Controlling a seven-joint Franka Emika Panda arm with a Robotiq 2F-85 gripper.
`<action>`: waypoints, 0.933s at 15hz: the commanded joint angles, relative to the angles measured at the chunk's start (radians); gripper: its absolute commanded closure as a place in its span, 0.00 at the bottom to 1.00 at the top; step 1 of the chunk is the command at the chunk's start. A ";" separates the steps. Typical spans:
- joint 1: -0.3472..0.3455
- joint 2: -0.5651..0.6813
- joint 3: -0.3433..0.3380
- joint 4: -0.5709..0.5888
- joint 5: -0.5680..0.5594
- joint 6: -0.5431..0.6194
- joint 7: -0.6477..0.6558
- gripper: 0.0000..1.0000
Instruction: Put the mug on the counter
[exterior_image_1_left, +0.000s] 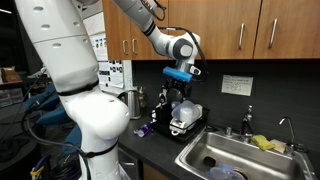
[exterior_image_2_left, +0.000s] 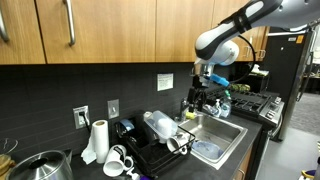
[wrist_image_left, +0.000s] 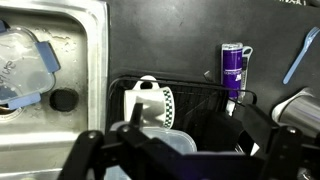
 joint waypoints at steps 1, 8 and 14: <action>-0.024 0.001 0.023 0.002 0.006 -0.003 -0.005 0.00; -0.024 0.001 0.023 0.002 0.006 -0.003 -0.005 0.00; 0.004 0.115 0.055 0.037 0.091 0.012 -0.069 0.00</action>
